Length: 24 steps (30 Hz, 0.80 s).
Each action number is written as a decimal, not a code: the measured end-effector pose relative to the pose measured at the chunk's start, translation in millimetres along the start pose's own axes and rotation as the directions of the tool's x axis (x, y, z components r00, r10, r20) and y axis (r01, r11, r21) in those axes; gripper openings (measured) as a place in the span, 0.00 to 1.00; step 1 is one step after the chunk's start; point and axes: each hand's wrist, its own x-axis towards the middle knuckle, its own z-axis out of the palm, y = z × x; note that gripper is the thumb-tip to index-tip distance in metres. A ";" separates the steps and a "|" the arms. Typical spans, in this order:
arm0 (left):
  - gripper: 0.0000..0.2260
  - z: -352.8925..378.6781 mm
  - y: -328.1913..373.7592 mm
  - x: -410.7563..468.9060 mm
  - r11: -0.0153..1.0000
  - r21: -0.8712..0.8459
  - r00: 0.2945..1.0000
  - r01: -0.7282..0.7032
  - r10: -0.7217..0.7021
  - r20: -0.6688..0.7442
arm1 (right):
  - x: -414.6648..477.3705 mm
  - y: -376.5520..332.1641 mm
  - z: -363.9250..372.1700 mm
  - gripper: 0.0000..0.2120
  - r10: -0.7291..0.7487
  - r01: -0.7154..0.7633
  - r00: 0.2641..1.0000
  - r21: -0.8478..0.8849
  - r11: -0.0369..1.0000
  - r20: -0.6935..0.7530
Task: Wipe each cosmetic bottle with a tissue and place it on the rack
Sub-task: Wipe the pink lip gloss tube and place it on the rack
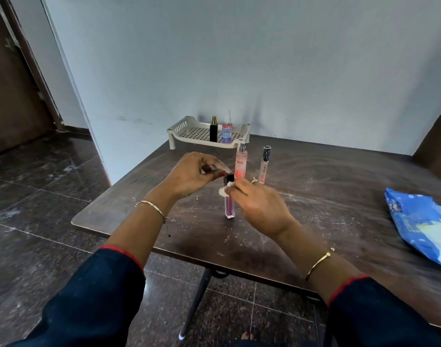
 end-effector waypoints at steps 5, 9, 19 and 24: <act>0.06 -0.9 1.4 1.7 0.997 0.070 1.000 -0.023 0.022 0.011 | -8.4 -1.9 1.0 0.12 -0.022 0.020 0.998 0.032 0.999 0.064; 0.06 -0.5 1.7 2.5 0.995 0.094 1.000 -0.015 0.014 0.016 | 8.0 3.2 -10.9 0.11 0.036 -0.037 0.999 0.021 0.999 0.005; 0.07 -1.3 6.4 3.4 0.995 0.098 0.999 0.019 -0.022 0.033 | -12.7 0.8 -0.8 0.11 0.056 -0.058 0.998 0.089 0.994 0.022; 0.06 -0.1 6.7 7.6 0.991 0.127 0.999 0.042 -0.044 0.012 | -9.3 1.8 -0.2 0.09 0.043 -0.044 0.999 0.086 0.995 0.015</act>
